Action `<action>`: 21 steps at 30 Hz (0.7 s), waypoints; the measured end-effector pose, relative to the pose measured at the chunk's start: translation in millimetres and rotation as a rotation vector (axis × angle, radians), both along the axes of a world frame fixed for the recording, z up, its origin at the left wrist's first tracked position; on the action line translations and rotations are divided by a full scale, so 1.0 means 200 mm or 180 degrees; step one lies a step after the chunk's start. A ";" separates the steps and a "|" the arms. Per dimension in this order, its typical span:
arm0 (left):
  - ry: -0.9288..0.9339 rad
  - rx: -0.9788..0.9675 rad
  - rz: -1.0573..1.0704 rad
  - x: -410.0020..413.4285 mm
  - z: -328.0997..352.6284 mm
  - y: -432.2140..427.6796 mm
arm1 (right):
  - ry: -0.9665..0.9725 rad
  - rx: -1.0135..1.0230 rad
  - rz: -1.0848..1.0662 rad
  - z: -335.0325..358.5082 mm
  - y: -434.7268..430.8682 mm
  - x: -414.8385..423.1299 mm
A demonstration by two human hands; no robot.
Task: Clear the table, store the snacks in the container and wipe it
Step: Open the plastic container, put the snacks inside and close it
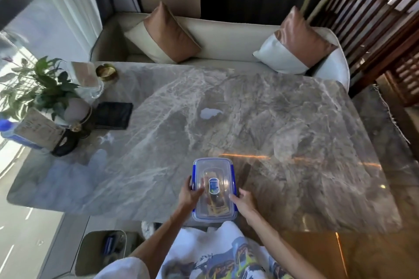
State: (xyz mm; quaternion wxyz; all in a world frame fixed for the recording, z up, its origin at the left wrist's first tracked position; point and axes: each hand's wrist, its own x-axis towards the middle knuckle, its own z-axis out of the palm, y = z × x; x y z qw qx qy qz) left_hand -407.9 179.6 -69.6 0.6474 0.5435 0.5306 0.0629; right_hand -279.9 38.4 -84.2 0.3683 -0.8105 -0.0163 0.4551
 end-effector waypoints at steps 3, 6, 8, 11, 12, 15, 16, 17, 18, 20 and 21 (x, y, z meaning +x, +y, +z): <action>-0.0200 -0.0184 -0.0185 -0.04 0.02 -0.01 | 0.0126 -0.0047 -0.0109 0.03 0.03 -0.07; -0.0191 -0.0121 -0.0069 -0.11 -0.03 0.07 | -0.0074 -0.0025 -0.0015 0.05 0.10 -0.13; -0.0197 -0.0099 -0.0003 -0.19 -0.08 0.15 | -0.0140 0.0054 0.0090 0.07 0.20 -0.18; -0.0192 -0.0060 0.0149 -0.35 -0.13 0.30 | -0.0158 0.0149 0.0337 0.11 0.41 -0.29; -0.0271 -0.0069 0.0224 -0.41 -0.14 0.36 | -0.0191 0.0197 0.0423 0.12 0.49 -0.33; -0.0394 -0.0148 0.0520 -0.58 0.09 0.56 | -0.0182 0.0244 0.0770 0.11 0.77 -0.45; -0.0461 -0.0207 0.0664 -0.64 0.16 0.63 | -0.0182 0.0215 0.0917 0.09 0.87 -0.49; -0.0493 -0.0249 0.0815 -0.71 0.19 0.70 | -0.0196 0.0200 0.1081 0.07 0.97 -0.53; -0.0462 -0.0273 0.1026 -0.79 0.21 0.76 | -0.0257 0.0214 0.1255 0.06 1.08 -0.57; -0.0340 -0.0380 0.1449 -0.94 0.23 0.87 | -0.0365 0.0243 0.1569 0.05 1.31 -0.68; -0.0320 -0.0412 0.1645 -1.03 0.24 0.93 | -0.0367 0.0232 0.1744 0.05 1.42 -0.75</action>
